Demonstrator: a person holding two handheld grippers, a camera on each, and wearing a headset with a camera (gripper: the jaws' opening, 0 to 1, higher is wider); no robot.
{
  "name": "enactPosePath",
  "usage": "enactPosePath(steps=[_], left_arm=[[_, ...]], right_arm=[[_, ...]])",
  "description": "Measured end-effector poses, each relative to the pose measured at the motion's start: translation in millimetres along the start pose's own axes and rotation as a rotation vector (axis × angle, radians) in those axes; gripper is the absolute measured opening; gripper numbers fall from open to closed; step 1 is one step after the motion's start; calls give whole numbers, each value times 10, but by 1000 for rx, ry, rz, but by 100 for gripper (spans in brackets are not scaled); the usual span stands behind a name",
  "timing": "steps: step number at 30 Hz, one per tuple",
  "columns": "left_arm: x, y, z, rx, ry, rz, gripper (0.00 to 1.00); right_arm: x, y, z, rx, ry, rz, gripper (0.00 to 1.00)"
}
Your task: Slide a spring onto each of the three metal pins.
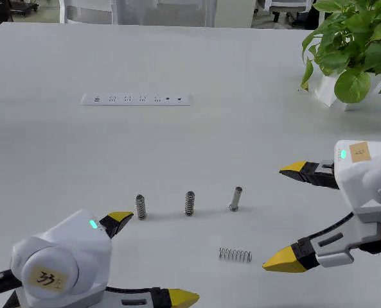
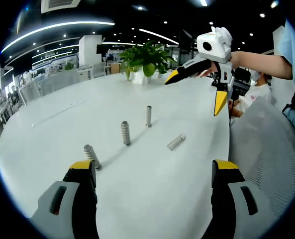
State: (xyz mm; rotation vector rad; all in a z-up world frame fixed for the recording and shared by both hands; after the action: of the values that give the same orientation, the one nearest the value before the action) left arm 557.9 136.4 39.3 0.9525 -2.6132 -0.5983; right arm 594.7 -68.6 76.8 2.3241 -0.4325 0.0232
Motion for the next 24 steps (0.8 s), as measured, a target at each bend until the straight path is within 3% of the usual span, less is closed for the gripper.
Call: enactPosePath(steps=[10, 24], left_arm=[[78, -165, -10, -23, -27, 54, 94], [166, -451, 8, -18, -63, 138, 86]], right_arm=[[-111, 165, 215, 37, -81, 51, 99], [-298, 268, 415, 61, -170, 91, 99]])
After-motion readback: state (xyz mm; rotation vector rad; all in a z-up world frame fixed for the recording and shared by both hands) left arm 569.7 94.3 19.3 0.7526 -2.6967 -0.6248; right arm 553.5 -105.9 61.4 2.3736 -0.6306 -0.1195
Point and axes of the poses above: the centre of the closed fingertips' face, and the gripper's own axes: y roughly backward along the fingers, x roughly to its right, z roughly out of its underside, the point moved 5 cm from there along y, roughly backward along the fingers, and after that the axes turned 5 degrees about y, right-handed, at the moved point
